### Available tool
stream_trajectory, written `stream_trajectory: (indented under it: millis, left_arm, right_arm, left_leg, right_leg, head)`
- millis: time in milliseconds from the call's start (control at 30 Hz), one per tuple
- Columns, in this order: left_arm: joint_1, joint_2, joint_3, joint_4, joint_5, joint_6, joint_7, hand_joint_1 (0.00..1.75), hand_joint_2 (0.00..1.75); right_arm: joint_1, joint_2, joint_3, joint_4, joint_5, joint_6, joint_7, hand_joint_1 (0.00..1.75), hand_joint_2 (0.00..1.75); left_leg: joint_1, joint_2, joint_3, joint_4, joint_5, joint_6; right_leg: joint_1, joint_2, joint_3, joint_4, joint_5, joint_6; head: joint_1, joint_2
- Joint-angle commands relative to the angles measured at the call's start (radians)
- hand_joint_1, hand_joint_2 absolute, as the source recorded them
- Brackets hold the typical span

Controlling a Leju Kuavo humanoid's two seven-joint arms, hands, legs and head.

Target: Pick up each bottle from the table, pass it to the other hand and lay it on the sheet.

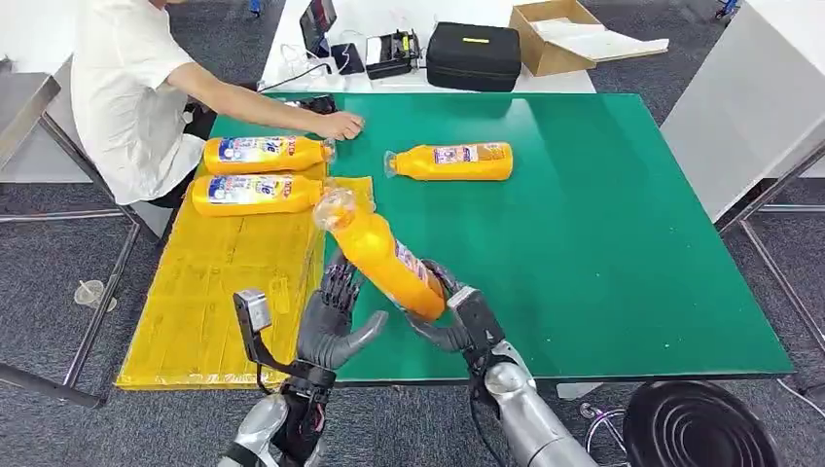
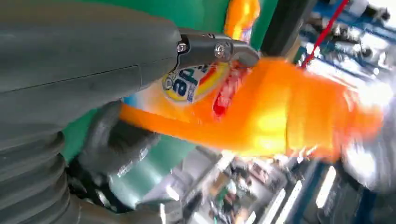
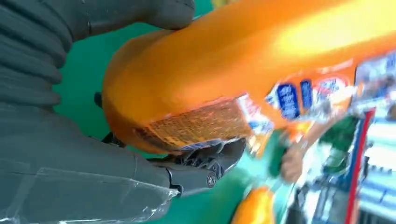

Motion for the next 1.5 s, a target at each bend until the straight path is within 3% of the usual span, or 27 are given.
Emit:
stream_trajectory:
  millis: [33, 867, 900, 933, 1000, 1033, 1133, 1167, 1200, 1500]
  left_arm:
    - [-0.093, 0.01, -0.021, 0.139, 0.008, -0.033, 0.006, 0.0, 1.75]
    - [-0.097, -0.031, 0.02, 0.058, -0.073, 0.127, -0.116, 0.0, 1.75]
    - [-0.097, -0.032, 0.02, 0.055, -0.079, 0.137, -0.119, 0.66, 1.75]
    - [-0.095, -0.034, 0.022, 0.054, -0.079, 0.137, -0.119, 1.75, 1.75]
    - [-0.091, -0.036, 0.035, 0.053, -0.071, 0.139, -0.122, 1.75, 1.75]
    - [-0.088, -0.034, 0.043, 0.051, -0.072, 0.138, -0.132, 1.75, 1.75]
    - [-0.089, -0.033, 0.045, 0.052, -0.072, 0.138, -0.132, 1.75, 1.75]
    - [-0.089, -0.033, 0.045, 0.052, -0.072, 0.138, -0.132, 1.75, 1.75]
    - [-0.085, -0.034, 0.05, 0.046, -0.078, 0.132, -0.142, 1.75, 1.75]
    - [-0.09, -0.013, 0.035, 0.047, -0.175, 0.177, -0.153, 1.75, 1.75]
  right_arm:
    - [-0.067, 0.003, 0.168, 0.052, -0.006, 0.024, -0.015, 1.75, 1.75]
    - [-0.057, 0.002, 0.261, 0.039, -0.044, 0.021, -0.016, 1.75, 1.75]
    - [-0.057, 0.002, 0.262, 0.04, -0.044, 0.019, -0.016, 1.75, 1.75]
    - [-0.057, 0.002, 0.262, 0.041, -0.046, 0.018, -0.016, 1.75, 1.75]
    - [-0.059, 0.002, 0.256, 0.045, -0.058, 0.022, -0.012, 1.75, 1.75]
    - [-0.06, 0.004, 0.249, 0.049, -0.068, 0.021, -0.006, 1.47, 1.75]
    - [-0.061, 0.003, 0.248, 0.049, -0.069, 0.022, -0.006, 1.47, 1.75]
    - [-0.061, 0.003, 0.248, 0.049, -0.069, 0.022, -0.006, 1.27, 1.75]
    - [-0.061, 0.005, 0.245, 0.053, -0.07, 0.014, -0.003, 0.02, 1.75]
    - [-0.063, 0.018, 0.186, 0.099, -0.085, -0.055, 0.02, 0.0, 1.75]
  left_leg:
    - [0.001, 0.002, 0.004, 0.0, -0.002, -0.001]
    - [0.001, 0.001, 0.001, 0.0, -0.001, 0.0]
    - [0.001, 0.001, 0.004, 0.001, -0.002, 0.0]
    - [0.001, 0.001, 0.002, 0.001, -0.002, 0.0]
    - [0.001, 0.002, 0.003, 0.001, -0.002, 0.0]
    - [0.001, 0.002, 0.003, 0.001, -0.002, 0.0]
    - [0.001, 0.001, 0.004, 0.001, -0.002, 0.0]
    - [0.001, 0.001, 0.002, 0.0, -0.001, 0.0]
    - [0.002, 0.002, 0.005, 0.001, -0.003, 0.0]
    - [0.001, 0.002, 0.005, 0.001, -0.002, 0.0]
  right_leg:
    - [0.002, 0.001, 0.004, 0.0, -0.001, -0.004]
    - [0.001, 0.0, 0.001, 0.0, -0.001, -0.002]
    - [0.002, 0.0, 0.004, 0.001, -0.002, -0.004]
    - [0.002, 0.0, 0.002, 0.0, -0.001, -0.003]
    - [0.002, 0.0, 0.003, 0.0, -0.002, -0.004]
    - [0.002, 0.0, 0.003, 0.0, -0.002, -0.003]
    - [0.002, 0.0, 0.004, 0.0, -0.002, -0.004]
    - [0.001, 0.0, 0.002, 0.0, -0.001, -0.002]
    - [0.002, 0.001, 0.005, 0.0, -0.002, -0.004]
    - [0.002, 0.0, 0.005, -0.001, -0.002, -0.004]
  head:
    - [0.0, 0.0]
    - [0.0, 0.0]
    - [0.0, 0.0]
    - [0.0, 0.0]
    - [0.0, 0.0]
    - [0.0, 0.0]
    - [0.0, 0.0]
    - [0.0, 0.0]
    - [0.0, 0.0]
    - [0.0, 0.0]
